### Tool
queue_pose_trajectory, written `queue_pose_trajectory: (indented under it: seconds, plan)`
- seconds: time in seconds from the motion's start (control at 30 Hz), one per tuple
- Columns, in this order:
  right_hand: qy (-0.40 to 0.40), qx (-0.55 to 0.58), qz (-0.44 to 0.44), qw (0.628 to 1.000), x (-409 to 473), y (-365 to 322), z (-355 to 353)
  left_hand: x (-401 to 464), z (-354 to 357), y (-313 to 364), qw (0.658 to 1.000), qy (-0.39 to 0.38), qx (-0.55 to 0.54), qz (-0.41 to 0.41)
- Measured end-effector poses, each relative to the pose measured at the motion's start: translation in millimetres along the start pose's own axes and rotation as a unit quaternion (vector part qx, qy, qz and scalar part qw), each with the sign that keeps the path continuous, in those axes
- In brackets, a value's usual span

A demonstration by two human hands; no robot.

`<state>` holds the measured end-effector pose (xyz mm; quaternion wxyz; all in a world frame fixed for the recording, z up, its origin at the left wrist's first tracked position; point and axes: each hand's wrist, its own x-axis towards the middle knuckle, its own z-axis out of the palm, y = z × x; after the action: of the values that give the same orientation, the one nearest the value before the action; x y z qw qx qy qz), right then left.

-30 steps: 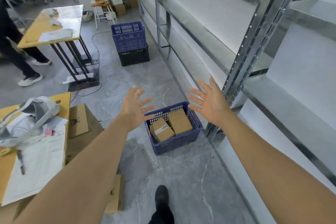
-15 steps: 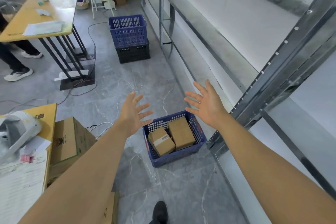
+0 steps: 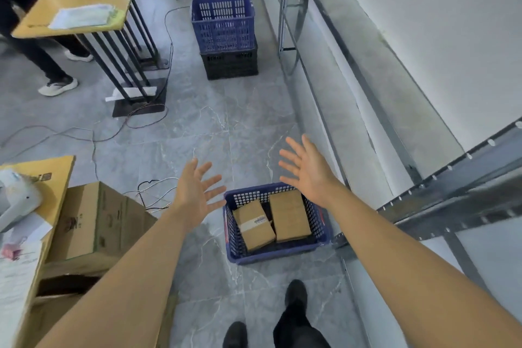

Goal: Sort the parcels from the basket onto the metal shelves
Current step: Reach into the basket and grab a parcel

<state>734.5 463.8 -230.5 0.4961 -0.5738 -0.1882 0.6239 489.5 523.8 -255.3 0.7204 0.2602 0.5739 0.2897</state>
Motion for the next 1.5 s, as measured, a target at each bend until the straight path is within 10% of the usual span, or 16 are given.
queue_pose_trajectory:
  seconds: [0.37,1.5]
  plan:
    - [-0.036,-0.067,0.067,0.995,131.0,23.2,-40.4,115.8,20.5,-41.7,0.997,0.061,-0.015,-0.049]
    - [0.014,-0.206,0.258,0.944,446.3,485.9,-147.9,477.5,-83.4,-398.0,0.969,0.132,0.037,-0.206]
